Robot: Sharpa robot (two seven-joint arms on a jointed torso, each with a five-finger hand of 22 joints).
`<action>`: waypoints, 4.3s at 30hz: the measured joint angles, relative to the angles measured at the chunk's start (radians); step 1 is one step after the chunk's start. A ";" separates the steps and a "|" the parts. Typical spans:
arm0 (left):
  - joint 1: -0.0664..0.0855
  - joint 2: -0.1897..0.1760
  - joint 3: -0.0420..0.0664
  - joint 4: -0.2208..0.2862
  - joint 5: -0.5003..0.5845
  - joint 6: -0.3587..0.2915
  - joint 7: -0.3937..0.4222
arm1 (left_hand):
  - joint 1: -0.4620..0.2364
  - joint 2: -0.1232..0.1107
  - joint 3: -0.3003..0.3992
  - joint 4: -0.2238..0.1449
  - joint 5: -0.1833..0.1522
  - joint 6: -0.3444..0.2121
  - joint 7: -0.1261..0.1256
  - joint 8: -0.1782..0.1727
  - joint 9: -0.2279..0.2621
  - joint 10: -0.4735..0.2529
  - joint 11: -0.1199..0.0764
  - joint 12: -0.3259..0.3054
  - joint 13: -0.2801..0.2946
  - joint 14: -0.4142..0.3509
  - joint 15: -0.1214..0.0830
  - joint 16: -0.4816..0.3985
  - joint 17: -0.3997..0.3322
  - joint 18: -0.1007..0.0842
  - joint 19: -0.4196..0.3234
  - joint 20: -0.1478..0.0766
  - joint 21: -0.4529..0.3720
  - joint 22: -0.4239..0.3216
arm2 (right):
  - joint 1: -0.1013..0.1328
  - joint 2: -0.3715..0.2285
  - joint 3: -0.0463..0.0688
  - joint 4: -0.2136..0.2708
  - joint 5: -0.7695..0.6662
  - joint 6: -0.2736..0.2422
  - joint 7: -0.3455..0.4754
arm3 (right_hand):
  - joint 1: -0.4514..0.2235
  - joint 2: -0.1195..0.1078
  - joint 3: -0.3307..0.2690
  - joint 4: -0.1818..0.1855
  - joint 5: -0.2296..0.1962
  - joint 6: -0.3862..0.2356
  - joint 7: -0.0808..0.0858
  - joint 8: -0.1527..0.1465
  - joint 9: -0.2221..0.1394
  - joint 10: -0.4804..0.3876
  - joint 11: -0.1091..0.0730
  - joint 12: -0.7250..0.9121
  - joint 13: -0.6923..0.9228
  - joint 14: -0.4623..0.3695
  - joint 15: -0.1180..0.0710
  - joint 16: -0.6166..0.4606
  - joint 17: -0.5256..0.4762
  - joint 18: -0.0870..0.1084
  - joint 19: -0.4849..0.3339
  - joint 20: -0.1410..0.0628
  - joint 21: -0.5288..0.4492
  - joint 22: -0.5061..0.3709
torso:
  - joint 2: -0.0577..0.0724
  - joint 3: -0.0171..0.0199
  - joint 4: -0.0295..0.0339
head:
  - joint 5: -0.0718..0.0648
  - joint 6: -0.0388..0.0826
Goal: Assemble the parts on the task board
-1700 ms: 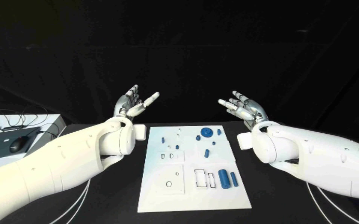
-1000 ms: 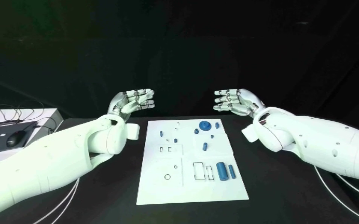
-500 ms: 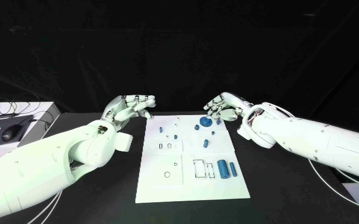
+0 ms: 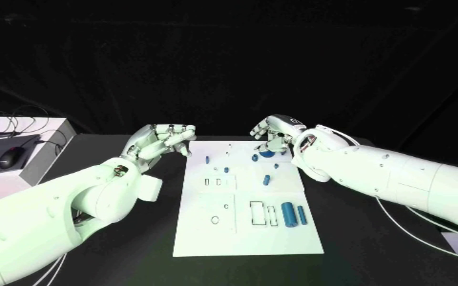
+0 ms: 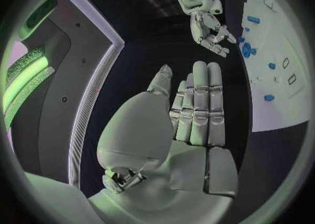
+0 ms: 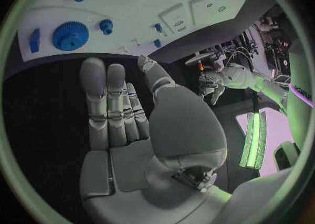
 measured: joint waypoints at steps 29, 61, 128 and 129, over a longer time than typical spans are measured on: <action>-0.005 -0.011 0.000 0.002 -0.015 0.031 -0.029 | -0.008 0.008 0.000 0.000 0.000 -0.029 0.008 0.000 0.000 -0.027 0.005 0.000 0.000 -0.008 0.008 -0.022 -0.046 0.000 -0.014 0.007 -0.005 -0.037 | -0.007 -0.009 0.000 0.036 -0.296 0.076 -0.156 | -0.029 -0.021 0.085 0.020 0.044 0.087 -0.026 0.000 -0.002 -0.034 -0.005 -0.018 -0.002 0.125 -0.022 0.199 -0.300 -0.010 0.061 -0.039 0.131 0.301 | 0.041 -0.0136 0.0357 | -0.027 -0.007; -0.005 -0.014 0.002 -0.004 -0.018 0.033 -0.039 | -0.012 0.012 0.000 0.000 0.000 -0.050 0.014 0.000 0.000 -0.034 0.013 0.000 0.000 -0.008 0.008 -0.026 -0.057 0.000 -0.014 0.007 -0.016 -0.052 | -0.015 -0.002 0.001 0.010 -0.372 0.080 -0.225 | -0.019 -0.012 0.205 -0.006 0.041 0.101 -0.019 0.000 -0.002 -0.051 -0.001 -0.018 -0.002 0.118 -0.022 0.223 -0.385 -0.003 0.060 -0.037 0.052 0.333 | 0.072 -0.0204 0.0476 | -0.040 0.006; -0.006 -0.021 0.003 -0.008 -0.020 0.036 -0.053 | -0.012 0.012 -0.006 -0.005 0.000 -0.057 0.014 0.000 0.000 -0.041 0.013 0.000 0.000 -0.012 0.012 -0.025 -0.067 0.000 -0.014 0.007 -0.016 -0.068 | 0.004 0.145 0.029 -0.047 -0.400 -0.094 -0.361 | 0.005 0.061 0.276 -0.043 -0.035 0.156 -0.042 0.000 -0.001 0.046 -0.009 -0.022 -0.004 0.115 -0.047 0.215 -0.365 -0.018 0.062 -0.047 0.066 0.448 | 0.098 -0.0291 0.0601 | -0.051 0.039; -0.006 -0.021 0.003 -0.008 -0.020 0.036 -0.054 | -0.012 0.012 -0.006 -0.005 0.000 -0.057 0.014 0.000 0.000 -0.041 0.013 0.000 0.000 -0.012 0.012 -0.026 -0.067 0.000 -0.014 0.007 -0.016 -0.068 | 0.003 0.148 0.029 -0.051 -0.401 -0.095 -0.362 | 0.005 0.061 0.276 -0.044 -0.035 0.156 -0.042 0.000 -0.001 0.046 -0.009 -0.022 -0.004 0.115 -0.047 0.215 -0.365 -0.018 0.062 -0.047 0.066 0.448 | 0.098 -0.0291 0.0607 | -0.052 0.039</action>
